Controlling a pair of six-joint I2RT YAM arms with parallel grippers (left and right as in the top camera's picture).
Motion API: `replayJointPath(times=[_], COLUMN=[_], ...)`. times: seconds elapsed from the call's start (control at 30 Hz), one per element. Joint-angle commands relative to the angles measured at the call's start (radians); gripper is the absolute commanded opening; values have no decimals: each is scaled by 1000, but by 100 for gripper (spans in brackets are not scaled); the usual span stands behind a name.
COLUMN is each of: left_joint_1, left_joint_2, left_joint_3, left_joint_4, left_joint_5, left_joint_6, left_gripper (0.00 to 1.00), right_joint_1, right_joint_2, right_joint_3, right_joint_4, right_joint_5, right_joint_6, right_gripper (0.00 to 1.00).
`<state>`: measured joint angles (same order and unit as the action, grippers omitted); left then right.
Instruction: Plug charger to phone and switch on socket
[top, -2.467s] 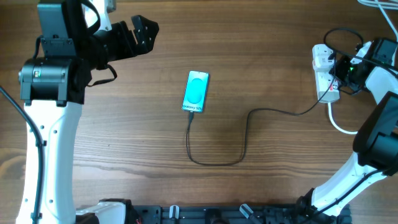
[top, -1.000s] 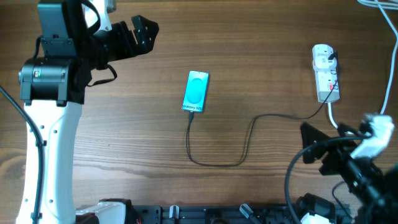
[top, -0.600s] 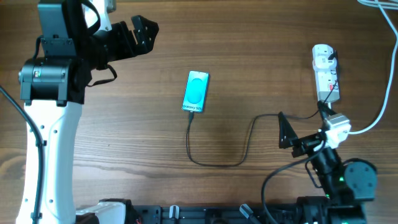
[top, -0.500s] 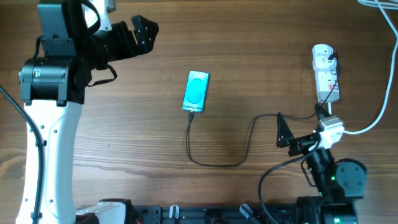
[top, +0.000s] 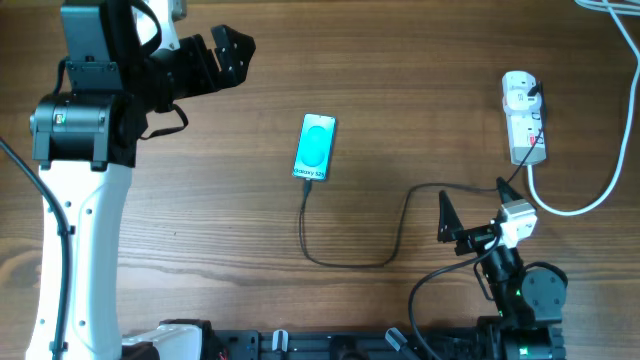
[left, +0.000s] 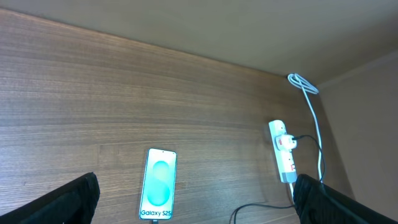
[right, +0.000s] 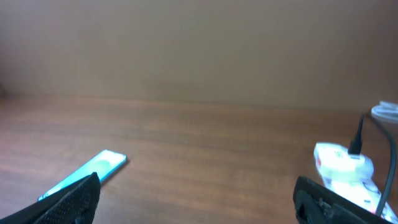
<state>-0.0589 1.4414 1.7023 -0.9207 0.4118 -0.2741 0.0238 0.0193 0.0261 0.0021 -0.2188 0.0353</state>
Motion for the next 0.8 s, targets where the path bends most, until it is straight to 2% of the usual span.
replayJointPath(times=[0.0,0.57,0.7,0.77], left_joint_1=[-2,-2,-3,-2], left_joint_2=[-1,-12,-142,-237], left_joint_3=[5,5,-26,-127], left_joint_4=[2,-5,-30,6], left_joint_5=[-6,-6,-169,-263], left_joint_6=[8,8,34,66], left_gripper=[100,100,100,100], right_joint_1=[5,5,5,5], right_joint_2=[-16,-16,-16,-16], right_joint_3=[-22,-21,-21,-21], right_joint_4=[16,16,16,16], right_joint_5=[16,16,16,16], right_joint_6=[-8,-8,-8,-8], right_gripper=[100,100,100,100])
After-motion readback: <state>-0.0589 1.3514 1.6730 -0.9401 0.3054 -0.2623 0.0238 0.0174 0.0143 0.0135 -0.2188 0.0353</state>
